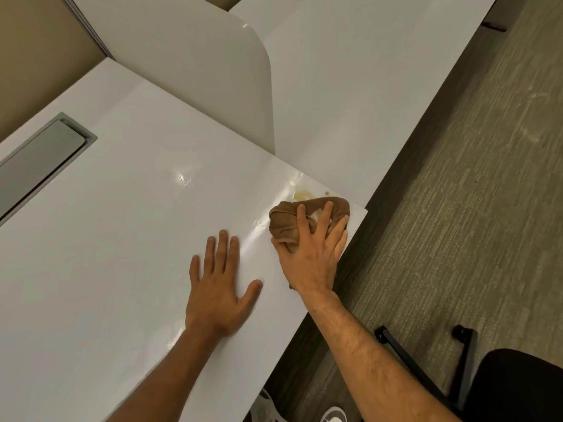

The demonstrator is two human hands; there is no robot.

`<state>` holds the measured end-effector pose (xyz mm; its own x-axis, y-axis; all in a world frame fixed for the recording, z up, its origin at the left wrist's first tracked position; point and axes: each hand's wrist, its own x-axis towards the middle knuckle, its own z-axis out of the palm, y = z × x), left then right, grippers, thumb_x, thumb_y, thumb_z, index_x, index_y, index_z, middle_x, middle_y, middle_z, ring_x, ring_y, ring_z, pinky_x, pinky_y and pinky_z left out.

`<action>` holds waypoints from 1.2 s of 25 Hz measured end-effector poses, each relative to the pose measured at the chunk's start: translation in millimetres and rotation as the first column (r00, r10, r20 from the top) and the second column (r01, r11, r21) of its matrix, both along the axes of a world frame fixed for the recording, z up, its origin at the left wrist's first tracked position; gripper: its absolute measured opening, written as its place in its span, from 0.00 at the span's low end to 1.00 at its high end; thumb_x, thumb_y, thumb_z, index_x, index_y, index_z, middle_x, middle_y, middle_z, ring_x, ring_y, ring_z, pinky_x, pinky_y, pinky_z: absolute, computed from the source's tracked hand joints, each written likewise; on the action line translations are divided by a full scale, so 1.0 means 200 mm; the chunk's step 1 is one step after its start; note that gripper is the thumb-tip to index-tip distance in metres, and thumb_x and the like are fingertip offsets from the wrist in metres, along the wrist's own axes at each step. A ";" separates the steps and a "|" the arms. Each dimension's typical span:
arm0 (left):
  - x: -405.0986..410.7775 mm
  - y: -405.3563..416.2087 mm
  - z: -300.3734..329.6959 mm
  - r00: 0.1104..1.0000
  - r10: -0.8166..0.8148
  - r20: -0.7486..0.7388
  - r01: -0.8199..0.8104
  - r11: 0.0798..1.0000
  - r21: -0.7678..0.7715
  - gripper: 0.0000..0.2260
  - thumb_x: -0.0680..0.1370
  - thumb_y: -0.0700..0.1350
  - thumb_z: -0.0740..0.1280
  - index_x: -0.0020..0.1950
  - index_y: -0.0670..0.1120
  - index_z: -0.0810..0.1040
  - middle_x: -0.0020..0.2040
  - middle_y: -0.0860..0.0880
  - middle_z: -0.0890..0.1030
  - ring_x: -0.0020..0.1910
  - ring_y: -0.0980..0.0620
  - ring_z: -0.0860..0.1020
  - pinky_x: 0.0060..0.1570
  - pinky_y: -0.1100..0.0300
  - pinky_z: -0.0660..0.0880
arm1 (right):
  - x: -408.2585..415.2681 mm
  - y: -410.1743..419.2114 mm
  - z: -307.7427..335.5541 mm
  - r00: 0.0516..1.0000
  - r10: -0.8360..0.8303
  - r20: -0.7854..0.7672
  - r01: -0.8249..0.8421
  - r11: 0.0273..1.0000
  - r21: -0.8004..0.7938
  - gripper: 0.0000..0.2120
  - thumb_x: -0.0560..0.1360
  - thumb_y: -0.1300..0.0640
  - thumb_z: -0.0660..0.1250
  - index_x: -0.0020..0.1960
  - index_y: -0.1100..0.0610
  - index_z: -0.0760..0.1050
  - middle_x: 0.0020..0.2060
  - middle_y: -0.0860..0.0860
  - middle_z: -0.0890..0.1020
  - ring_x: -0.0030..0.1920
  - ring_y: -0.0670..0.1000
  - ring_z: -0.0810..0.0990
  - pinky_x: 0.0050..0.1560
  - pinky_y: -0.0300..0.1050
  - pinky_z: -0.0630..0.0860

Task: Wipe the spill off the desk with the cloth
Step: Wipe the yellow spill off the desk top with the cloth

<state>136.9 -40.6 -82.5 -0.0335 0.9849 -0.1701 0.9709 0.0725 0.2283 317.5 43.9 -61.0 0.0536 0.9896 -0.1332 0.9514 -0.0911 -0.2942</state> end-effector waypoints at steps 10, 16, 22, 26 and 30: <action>0.01 0.00 0.04 1.000 -0.005 0.017 0.005 0.999 -0.034 0.42 0.79 0.73 0.44 0.86 0.52 0.38 0.86 0.51 0.36 0.85 0.48 0.36 0.83 0.40 0.42 | -0.07 -0.40 0.02 0.980 0.200 -0.010 -0.200 0.979 0.033 0.37 0.76 0.37 0.66 0.80 0.50 0.60 0.81 0.61 0.54 0.79 0.69 0.53 0.77 0.67 0.55; 0.00 0.00 0.04 1.000 -0.009 0.009 0.009 1.000 -0.024 0.41 0.78 0.73 0.36 0.85 0.51 0.36 0.85 0.51 0.35 0.85 0.49 0.36 0.83 0.42 0.39 | 0.01 -0.43 0.15 0.584 -0.209 -0.784 0.165 0.977 -0.138 0.22 0.81 0.52 0.67 0.73 0.51 0.72 0.73 0.50 0.74 0.74 0.51 0.72 0.71 0.57 0.73; 0.00 0.00 0.02 1.000 -0.008 0.018 0.008 1.000 -0.010 0.39 0.80 0.69 0.44 0.85 0.53 0.35 0.85 0.52 0.35 0.84 0.49 0.35 0.82 0.41 0.40 | 0.16 -0.22 0.35 0.409 -0.197 -0.891 0.422 0.907 -0.007 0.26 0.78 0.41 0.65 0.73 0.49 0.70 0.68 0.48 0.78 0.69 0.46 0.76 0.68 0.49 0.76; 0.00 0.00 0.01 1.000 -0.004 0.031 0.004 1.000 -0.002 0.39 0.80 0.69 0.46 0.85 0.54 0.35 0.86 0.52 0.36 0.85 0.50 0.36 0.82 0.41 0.42 | 0.10 -0.11 0.17 0.943 -0.138 -0.303 0.105 0.987 -0.121 0.37 0.81 0.44 0.64 0.83 0.52 0.49 0.82 0.58 0.48 0.81 0.63 0.42 0.79 0.65 0.49; 0.00 0.00 0.00 0.999 0.004 0.048 -0.004 1.000 -0.002 0.39 0.80 0.69 0.48 0.85 0.53 0.36 0.86 0.52 0.37 0.85 0.49 0.37 0.82 0.41 0.41 | 0.03 0.04 0.06 0.961 -0.224 -0.160 0.209 0.972 -0.106 0.53 0.74 0.31 0.64 0.82 0.58 0.40 0.82 0.62 0.43 0.80 0.66 0.39 0.79 0.66 0.45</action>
